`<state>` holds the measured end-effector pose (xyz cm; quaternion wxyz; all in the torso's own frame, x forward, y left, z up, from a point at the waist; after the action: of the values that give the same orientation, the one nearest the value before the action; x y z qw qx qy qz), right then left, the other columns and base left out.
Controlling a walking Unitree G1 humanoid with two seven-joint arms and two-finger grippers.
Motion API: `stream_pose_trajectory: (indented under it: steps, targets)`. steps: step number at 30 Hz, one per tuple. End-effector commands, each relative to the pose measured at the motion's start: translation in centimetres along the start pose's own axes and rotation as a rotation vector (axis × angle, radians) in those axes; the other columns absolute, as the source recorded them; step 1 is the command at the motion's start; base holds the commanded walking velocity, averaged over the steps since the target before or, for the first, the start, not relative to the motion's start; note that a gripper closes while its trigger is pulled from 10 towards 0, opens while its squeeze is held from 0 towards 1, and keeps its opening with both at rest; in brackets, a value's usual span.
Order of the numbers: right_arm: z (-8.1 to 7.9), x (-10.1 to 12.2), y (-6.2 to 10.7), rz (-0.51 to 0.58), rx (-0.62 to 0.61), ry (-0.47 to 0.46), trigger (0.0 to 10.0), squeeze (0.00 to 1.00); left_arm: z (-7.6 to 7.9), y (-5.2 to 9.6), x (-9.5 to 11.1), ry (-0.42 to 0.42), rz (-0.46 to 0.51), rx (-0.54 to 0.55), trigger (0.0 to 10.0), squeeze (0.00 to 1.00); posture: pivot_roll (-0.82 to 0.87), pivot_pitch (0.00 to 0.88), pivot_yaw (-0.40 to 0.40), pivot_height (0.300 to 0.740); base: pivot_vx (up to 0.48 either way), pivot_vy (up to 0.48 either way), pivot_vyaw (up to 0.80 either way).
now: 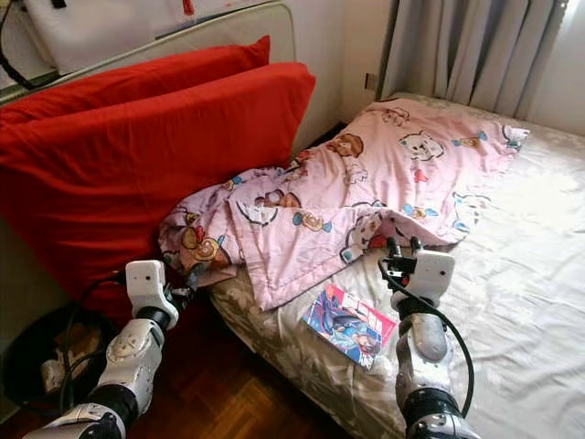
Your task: Clean up the room
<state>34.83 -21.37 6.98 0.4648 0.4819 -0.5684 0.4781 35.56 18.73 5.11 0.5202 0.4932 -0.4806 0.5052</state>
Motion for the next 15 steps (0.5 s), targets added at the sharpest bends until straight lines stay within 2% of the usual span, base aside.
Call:
stream_pose_trajectory:
  steps: [1, 6, 11, 15]
  targets:
    - [0.1, -0.1, 0.5, 0.007, -0.001, -0.007, 10.0, 0.0, -1.0, 0.7, -0.4, -0.001, 0.002, 0.031, 10.0, 0.0, -0.09, 0.0, 0.027, 0.74, 0.0, 0.0, 0.0]
    - [-0.5, -0.4, 2.0, 0.02, 0.011, 0.0, 10.0, 0.0, -1.4, 1.9, -1.0, -0.002, 0.012, 0.035, 10.0, 0.0, -0.1, 0.0, 0.029, 0.74, 0.0, 0.0, 0.0]
    - [-1.3, -0.6, 3.7, 0.022, 0.051, 0.001, 10.0, 0.0, -0.7, 2.8, -0.6, -0.014, 0.06, -0.002, 10.0, 0.0, -0.1, 0.0, 0.019, 0.74, 0.0, 0.0, 0.0]
    - [-1.2, -1.3, 3.8, -0.018, 0.041, -0.026, 10.0, 0.0, -0.3, 3.2, -0.4, -0.023, 0.074, -0.017, 10.0, 0.0, -0.09, 0.0, 0.012, 0.74, 0.0, 0.0, 0.0]
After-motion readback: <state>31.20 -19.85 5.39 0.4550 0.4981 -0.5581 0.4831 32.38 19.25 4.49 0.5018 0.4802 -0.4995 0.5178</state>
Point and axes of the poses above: a point about 5 cm out from each wrist's last joint towards the gripper, its own y axis pointing back from the gripper into the wrist, its own x axis along the axis of the wrist's last joint, z = x × y, the point moved 4 cm from there along -y, pointing out of the wrist towards the gripper, and after that the axes turned 1 degree about -y, right-handed, at the moved point
